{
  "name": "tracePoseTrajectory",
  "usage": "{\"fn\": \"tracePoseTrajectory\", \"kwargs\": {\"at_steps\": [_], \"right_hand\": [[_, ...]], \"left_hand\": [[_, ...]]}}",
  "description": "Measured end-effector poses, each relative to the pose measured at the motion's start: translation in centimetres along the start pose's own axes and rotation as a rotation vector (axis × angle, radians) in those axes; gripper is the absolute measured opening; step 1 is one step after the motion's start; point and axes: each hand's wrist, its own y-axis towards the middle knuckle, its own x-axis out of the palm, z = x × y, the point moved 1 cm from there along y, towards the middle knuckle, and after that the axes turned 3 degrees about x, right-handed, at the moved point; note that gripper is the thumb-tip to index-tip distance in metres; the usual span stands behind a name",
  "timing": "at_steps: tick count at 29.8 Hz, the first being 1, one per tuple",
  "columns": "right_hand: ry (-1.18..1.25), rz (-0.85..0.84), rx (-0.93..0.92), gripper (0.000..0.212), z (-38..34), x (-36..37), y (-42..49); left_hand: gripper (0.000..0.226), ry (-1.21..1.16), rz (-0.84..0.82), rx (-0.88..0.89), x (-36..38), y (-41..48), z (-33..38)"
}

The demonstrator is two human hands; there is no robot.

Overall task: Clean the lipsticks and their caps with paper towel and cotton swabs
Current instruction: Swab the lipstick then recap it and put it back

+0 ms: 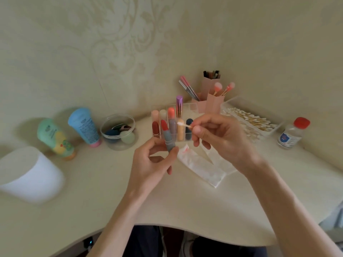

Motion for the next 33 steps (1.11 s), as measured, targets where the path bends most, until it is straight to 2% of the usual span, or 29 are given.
{"fn": "tracePoseTrajectory", "kwargs": {"at_steps": [2, 8, 21, 33], "right_hand": [[-0.027, -0.06, 0.011, 0.019, 0.7, 0.2, 0.2], [-0.079, -0.008, 0.117, 0.009, 2.8, 1.0, -0.6], [-0.231, -0.01, 0.14, 0.006, 2.6, 1.6, -1.1], [-0.171, -0.046, 0.169, 0.017, 3.1, 2.0, -1.6]], "left_hand": [[0.008, -0.041, -0.02, -0.019, -0.4, -0.1, -0.3], [0.01, -0.169, -0.089, -0.083, -0.7, -0.9, -1.1], [0.014, -0.191, -0.094, -0.075, -0.7, -0.9, -1.7], [0.022, -0.194, -0.151, -0.016, -0.5, -1.0, -2.2]]}}
